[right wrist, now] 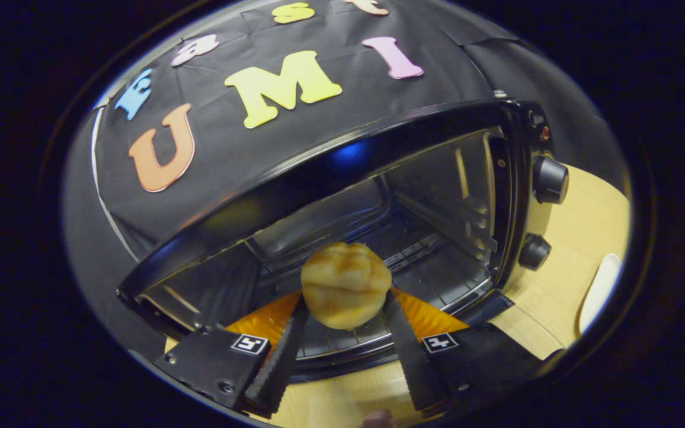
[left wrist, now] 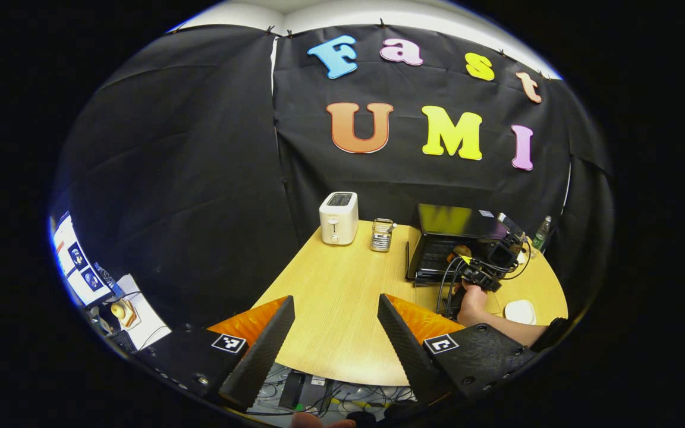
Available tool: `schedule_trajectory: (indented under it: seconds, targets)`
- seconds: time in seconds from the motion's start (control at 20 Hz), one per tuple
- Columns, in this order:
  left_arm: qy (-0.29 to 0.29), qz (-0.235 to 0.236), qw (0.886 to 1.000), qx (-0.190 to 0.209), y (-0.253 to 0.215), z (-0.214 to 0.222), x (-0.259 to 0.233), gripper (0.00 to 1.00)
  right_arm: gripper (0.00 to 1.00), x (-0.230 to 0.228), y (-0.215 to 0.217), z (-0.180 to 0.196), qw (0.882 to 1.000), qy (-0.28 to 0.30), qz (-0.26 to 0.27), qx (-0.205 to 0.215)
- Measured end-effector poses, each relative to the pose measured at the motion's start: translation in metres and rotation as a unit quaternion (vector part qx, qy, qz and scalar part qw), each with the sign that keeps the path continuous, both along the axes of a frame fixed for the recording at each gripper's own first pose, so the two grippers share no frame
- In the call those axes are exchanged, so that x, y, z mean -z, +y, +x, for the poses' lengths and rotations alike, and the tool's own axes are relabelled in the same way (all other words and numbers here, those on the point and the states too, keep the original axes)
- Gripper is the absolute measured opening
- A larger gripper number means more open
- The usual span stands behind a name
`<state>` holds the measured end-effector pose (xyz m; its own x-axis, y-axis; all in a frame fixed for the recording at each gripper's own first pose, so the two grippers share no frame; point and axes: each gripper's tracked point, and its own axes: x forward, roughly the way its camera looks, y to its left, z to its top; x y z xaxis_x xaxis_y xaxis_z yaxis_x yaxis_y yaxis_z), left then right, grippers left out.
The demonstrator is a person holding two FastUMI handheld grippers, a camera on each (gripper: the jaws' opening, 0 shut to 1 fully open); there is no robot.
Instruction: Open the electric oven with the left hand, put the food in, and close the electric oven.
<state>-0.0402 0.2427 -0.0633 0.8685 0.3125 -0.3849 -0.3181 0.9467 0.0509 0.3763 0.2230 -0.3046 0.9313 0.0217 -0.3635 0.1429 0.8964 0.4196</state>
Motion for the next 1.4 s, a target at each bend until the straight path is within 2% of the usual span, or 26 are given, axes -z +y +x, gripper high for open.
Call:
schedule_trajectory:
  seconds: [0.2, 0.4, 0.6, 0.8, 1.05, 1.4]
  targets:
    - [-0.004, -0.01, 1.0, 0.015, -0.001, -0.001, 0.001, 0.93, 0.96, -0.008, 0.0, -0.016, 1.0, -0.005, 0.015, 0.009]
    - [-0.017, -0.026, 0.999, 0.027, -0.009, 0.003, -0.003, 0.93, 0.96, -0.013, -0.002, -0.05, 1.0, 0.009, 0.029, 0.001]
    - [-0.03, -0.047, 0.998, 0.038, -0.026, 0.012, 0.002, 0.93, 0.96, -0.018, 0.001, -0.107, 0.998, 0.027, 0.055, -0.02]
    - [-0.024, -0.05, 0.997, 0.054, -0.041, 0.024, 0.021, 0.93, 0.96, -0.026, -0.005, -0.162, 0.997, 0.039, 0.033, -0.06]
    - [-0.001, -0.075, 0.993, 0.088, -0.081, 0.044, 0.053, 0.93, 0.96, -0.047, -0.042, -0.216, 0.992, 0.046, -0.022, -0.12]
    - [0.031, -0.107, 0.987, 0.113, -0.138, 0.065, 0.102, 0.93, 0.96, -0.083, -0.117, -0.268, 0.986, 0.046, -0.095, -0.129]
